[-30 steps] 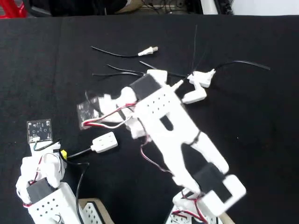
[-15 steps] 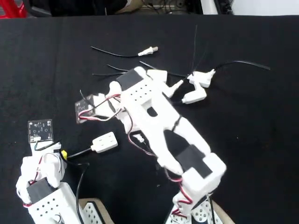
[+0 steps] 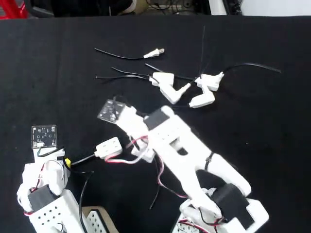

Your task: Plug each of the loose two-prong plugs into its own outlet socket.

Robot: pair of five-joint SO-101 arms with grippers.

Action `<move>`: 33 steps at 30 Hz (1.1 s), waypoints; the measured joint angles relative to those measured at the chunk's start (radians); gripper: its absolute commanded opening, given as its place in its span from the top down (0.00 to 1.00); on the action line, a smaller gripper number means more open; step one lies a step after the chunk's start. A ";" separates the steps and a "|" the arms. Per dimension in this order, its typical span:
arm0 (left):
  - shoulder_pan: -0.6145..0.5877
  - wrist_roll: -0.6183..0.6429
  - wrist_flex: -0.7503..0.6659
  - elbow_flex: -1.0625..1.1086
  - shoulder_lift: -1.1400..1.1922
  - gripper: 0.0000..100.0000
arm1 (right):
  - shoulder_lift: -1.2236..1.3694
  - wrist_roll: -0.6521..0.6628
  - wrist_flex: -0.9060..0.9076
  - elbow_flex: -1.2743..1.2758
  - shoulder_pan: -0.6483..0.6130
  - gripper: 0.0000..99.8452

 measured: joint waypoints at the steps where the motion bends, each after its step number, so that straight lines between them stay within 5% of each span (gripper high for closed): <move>1: 0.000 0.000 0.000 0.000 0.000 0.75 | -0.003 -0.009 -0.055 0.031 0.000 0.74; 10: 0.000 0.002 0.000 0.000 0.000 0.75 | 0.058 -0.107 -0.394 0.149 0.000 0.74; 16: 0.000 0.002 0.000 0.000 0.000 0.75 | 0.183 -0.120 -0.404 0.100 0.005 0.99; 20: 0.000 0.002 0.000 0.000 0.000 0.75 | 0.187 -0.123 -0.394 0.084 0.006 0.97; 25: 0.000 0.002 0.000 0.000 0.000 0.75 | 0.187 -0.106 -0.265 0.026 0.006 0.99; 33: 0.000 0.002 0.000 0.000 0.000 0.75 | 0.095 0.107 0.132 -0.209 -0.017 0.99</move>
